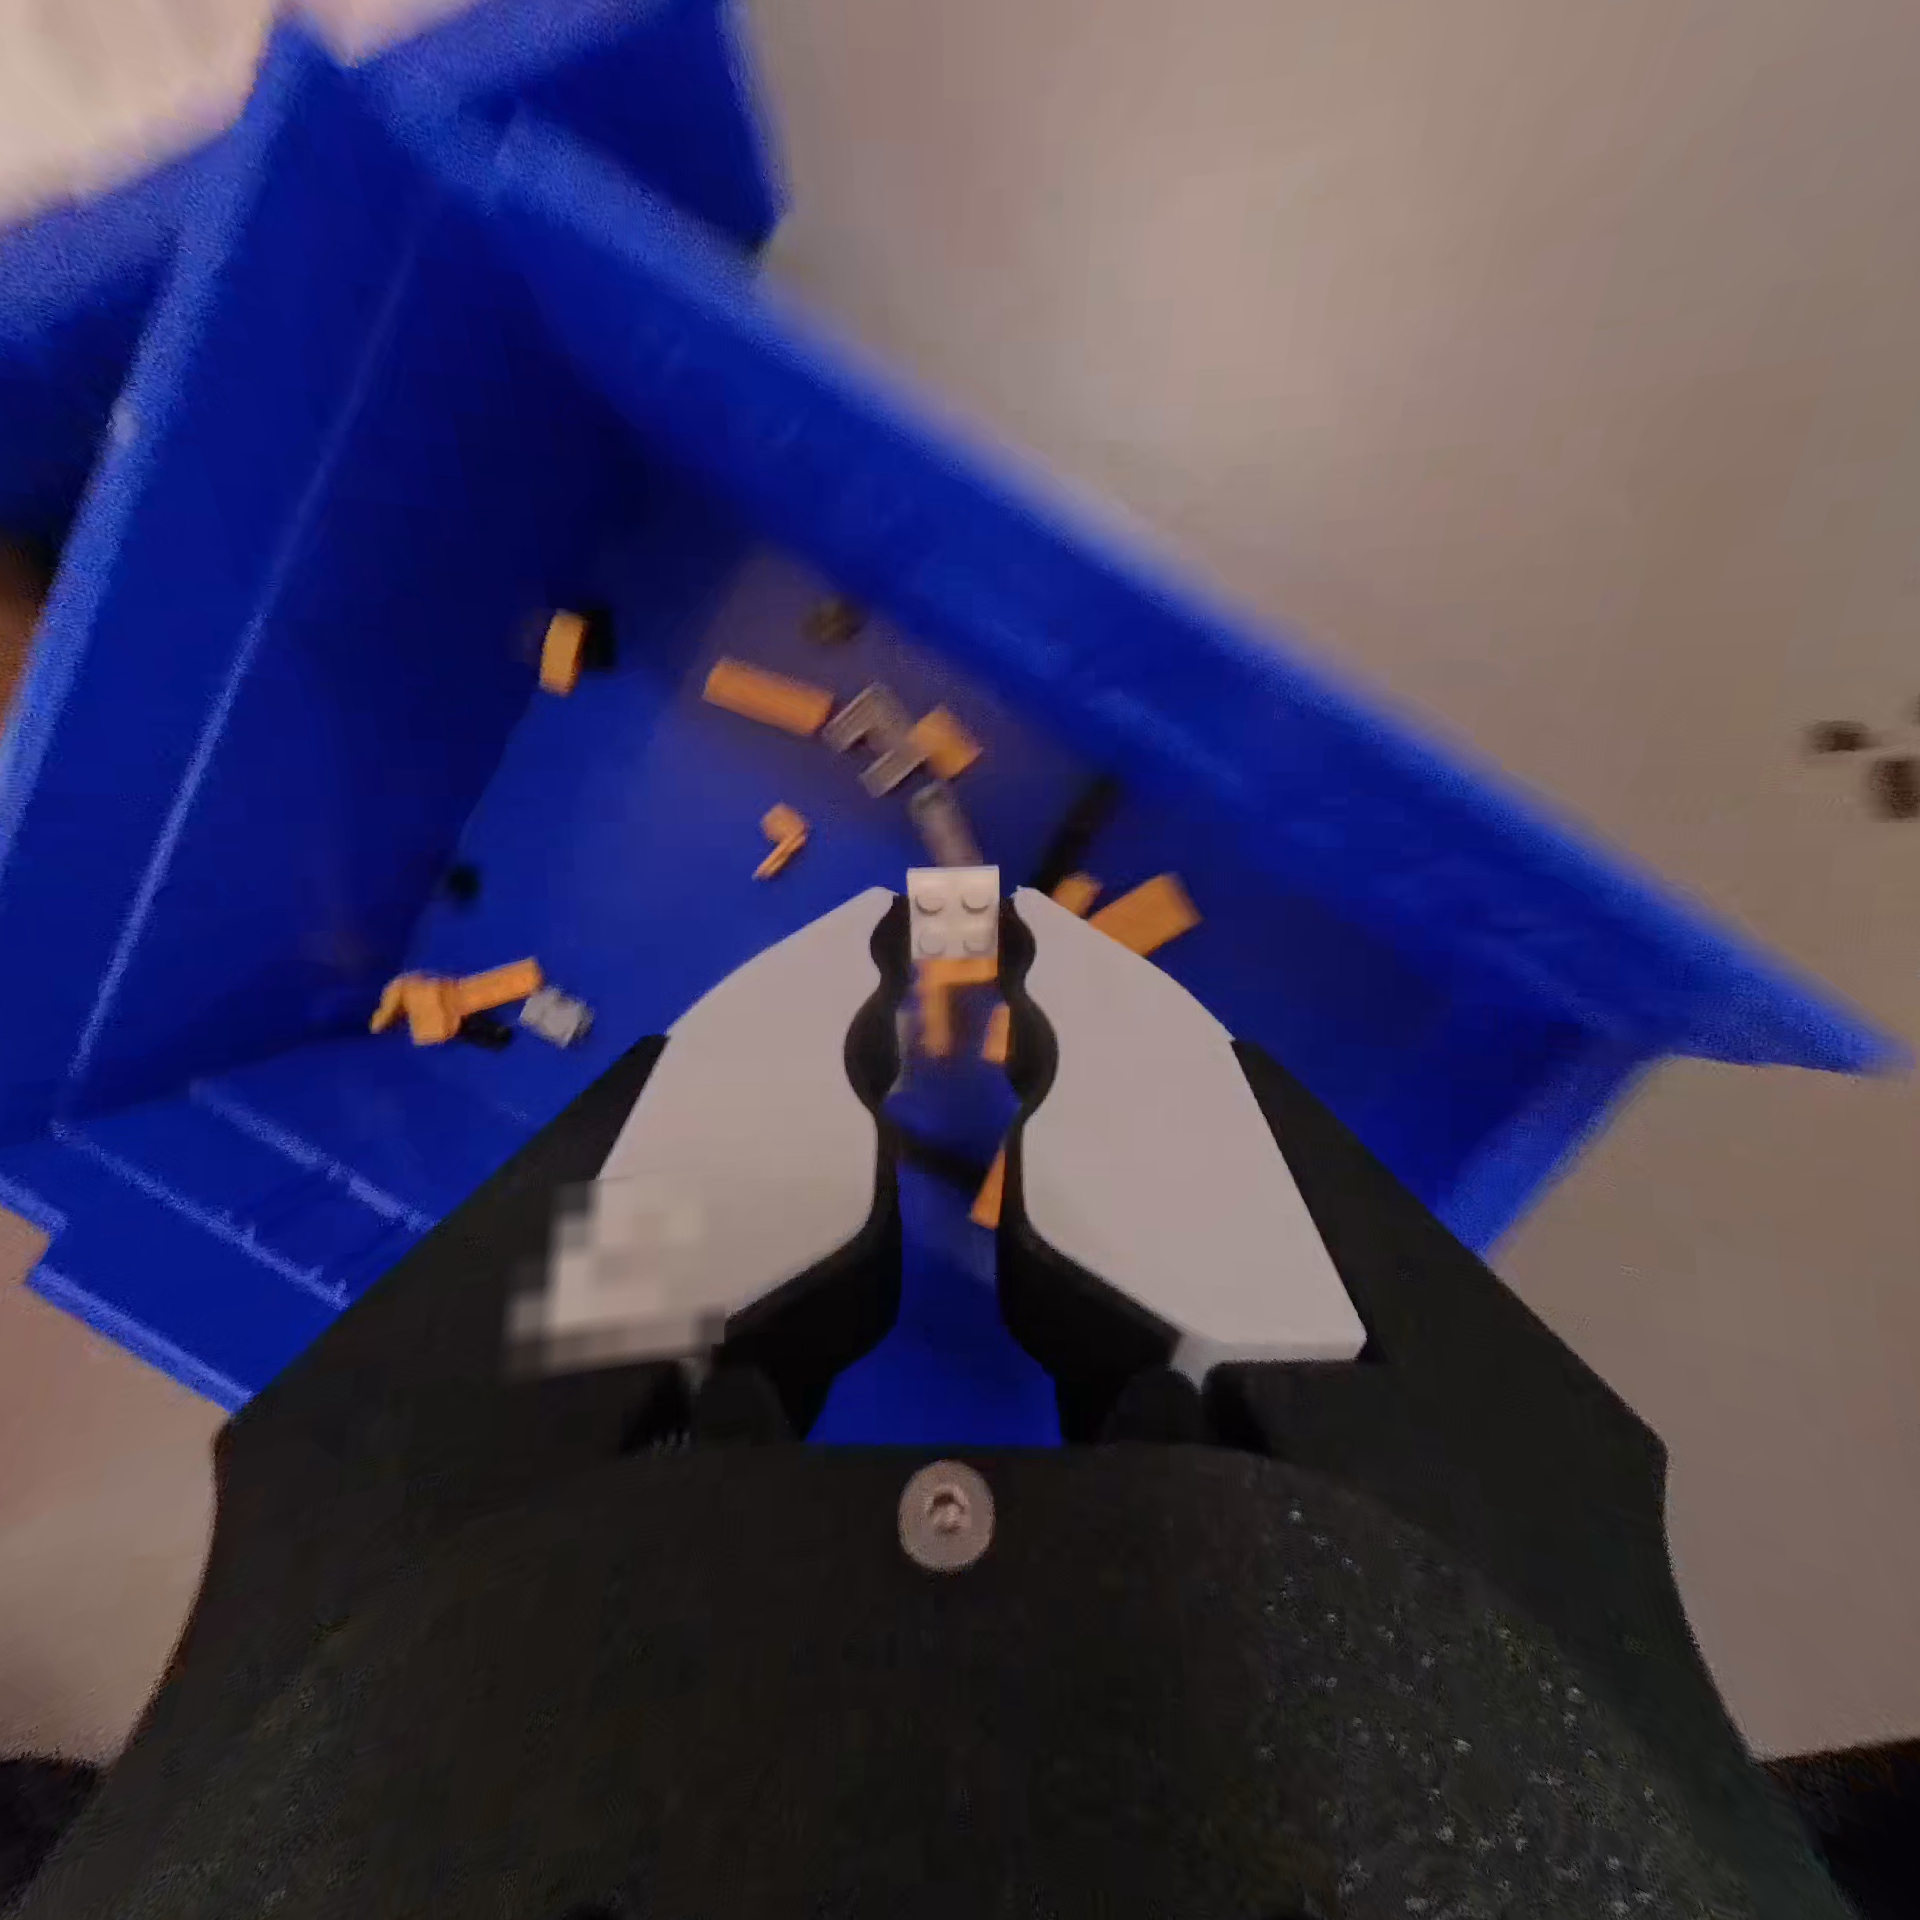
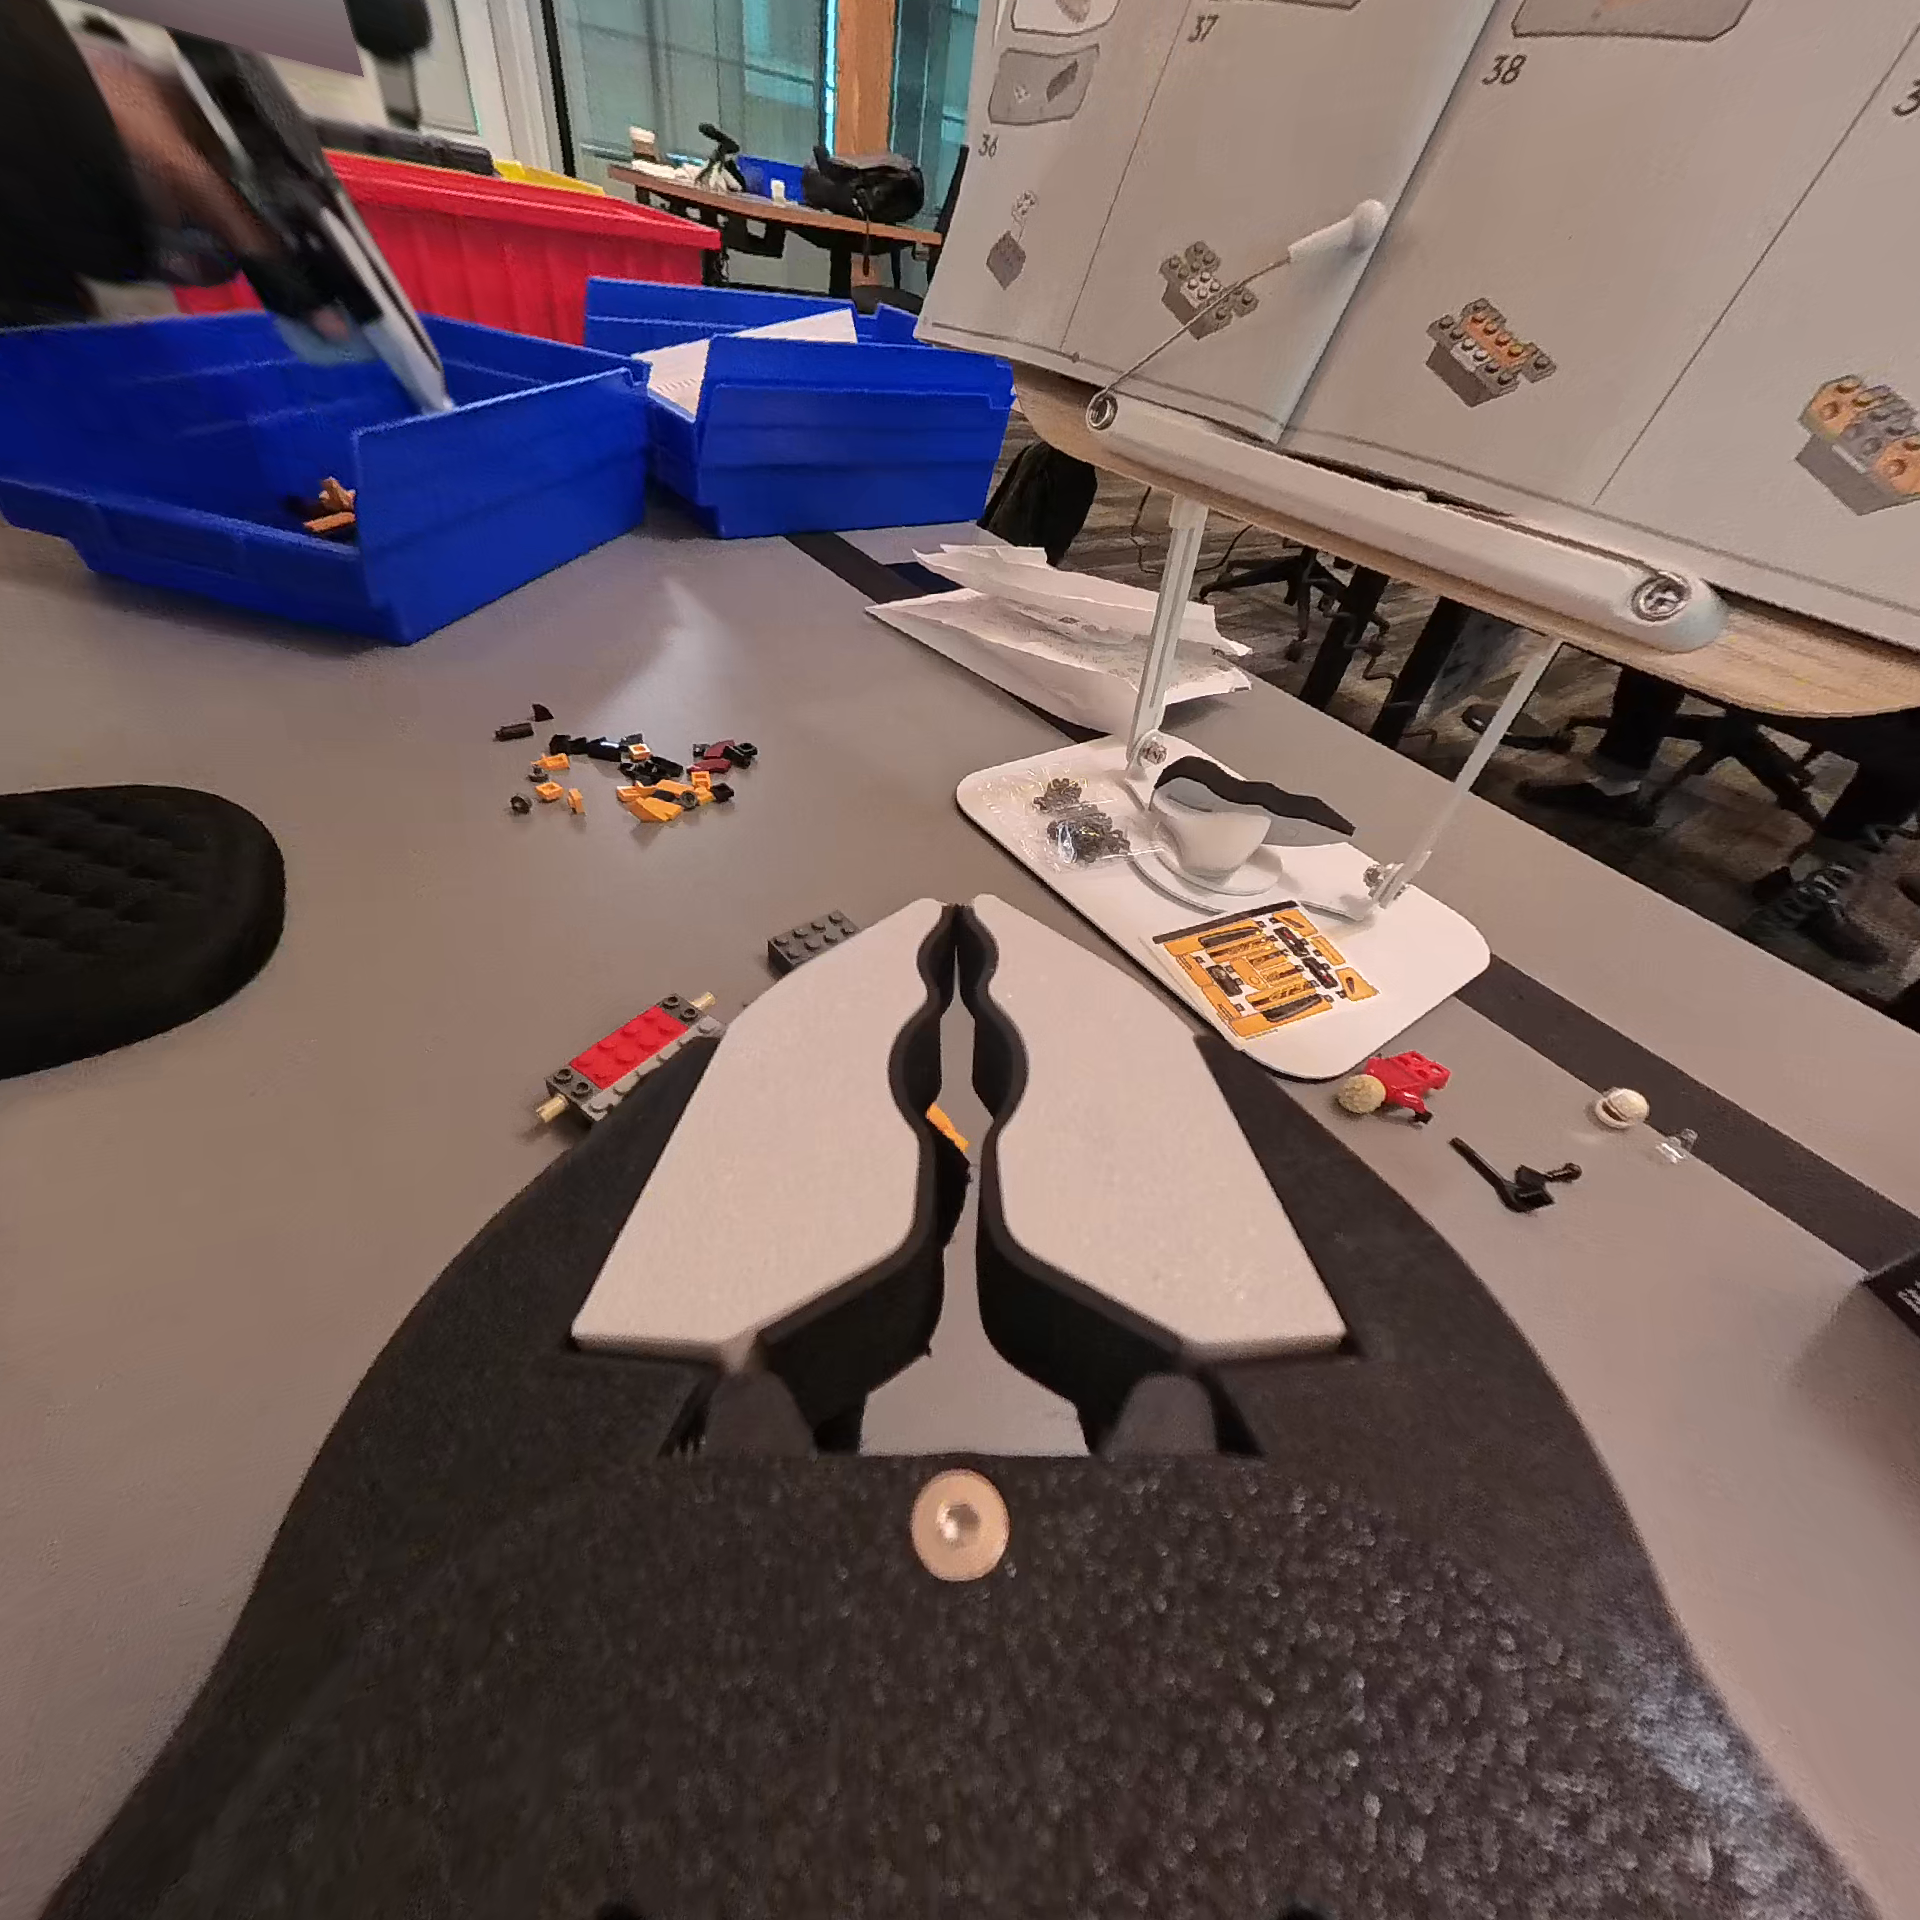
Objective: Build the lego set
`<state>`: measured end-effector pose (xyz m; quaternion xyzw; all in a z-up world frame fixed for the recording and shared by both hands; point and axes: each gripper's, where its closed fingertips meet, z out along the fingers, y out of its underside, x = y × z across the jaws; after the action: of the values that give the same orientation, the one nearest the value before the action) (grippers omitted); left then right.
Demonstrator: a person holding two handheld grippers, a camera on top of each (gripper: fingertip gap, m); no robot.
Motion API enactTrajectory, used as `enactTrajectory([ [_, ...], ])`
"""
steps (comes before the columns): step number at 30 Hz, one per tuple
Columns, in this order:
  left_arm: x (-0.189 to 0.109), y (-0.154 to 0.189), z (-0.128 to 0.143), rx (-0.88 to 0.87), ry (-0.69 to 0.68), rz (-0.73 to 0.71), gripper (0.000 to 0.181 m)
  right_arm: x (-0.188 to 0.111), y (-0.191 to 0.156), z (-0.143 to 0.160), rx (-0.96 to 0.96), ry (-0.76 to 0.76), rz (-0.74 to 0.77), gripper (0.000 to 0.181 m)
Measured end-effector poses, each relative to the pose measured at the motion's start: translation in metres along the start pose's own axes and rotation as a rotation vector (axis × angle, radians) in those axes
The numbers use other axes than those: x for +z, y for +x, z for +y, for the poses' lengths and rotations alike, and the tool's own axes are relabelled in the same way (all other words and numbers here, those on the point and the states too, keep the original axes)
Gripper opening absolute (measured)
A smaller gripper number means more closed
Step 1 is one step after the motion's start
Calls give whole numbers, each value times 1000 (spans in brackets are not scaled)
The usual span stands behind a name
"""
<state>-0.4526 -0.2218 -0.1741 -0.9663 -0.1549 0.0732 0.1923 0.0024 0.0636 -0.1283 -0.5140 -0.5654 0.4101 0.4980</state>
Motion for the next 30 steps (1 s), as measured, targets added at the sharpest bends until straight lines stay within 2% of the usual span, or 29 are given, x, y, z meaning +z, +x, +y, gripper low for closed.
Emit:
enactTrajectory([
  [2,-25,51,-29,121,92,64,16,1,-2,1,-2,-1,-5,0],
  [5,-42,163,-54,372,144,228,16,3,-6,4,-4,-9,-21,0],
  [9,-20,302,-54,695,96,404,16,3,-10,7,-29,-21,-26,0],
  [12,13,367,-50,824,28,489,16,2,-8,10,-48,-29,-18,0],
  [16,51,408,-43,910,-61,507,16,-3,-6,15,-47,-37,-14,0],
  [19,62,422,-37,949,-83,513,16,-5,-5,16,-49,-35,-17,0],
  [22,63,428,-35,959,-74,534,17,-5,-6,18,-41,-43,-32,0],
  [23,60,430,-32,961,-76,560,31,-4,-7,18,-42,-46,-36,0],
  [25,55,431,-32,949,-61,610,41,-3,-11,22,-49,-63,-53,1],
  [30,44,427,-53,838,51,705,45,5,-25,42,-101,-164,-114,11],
])
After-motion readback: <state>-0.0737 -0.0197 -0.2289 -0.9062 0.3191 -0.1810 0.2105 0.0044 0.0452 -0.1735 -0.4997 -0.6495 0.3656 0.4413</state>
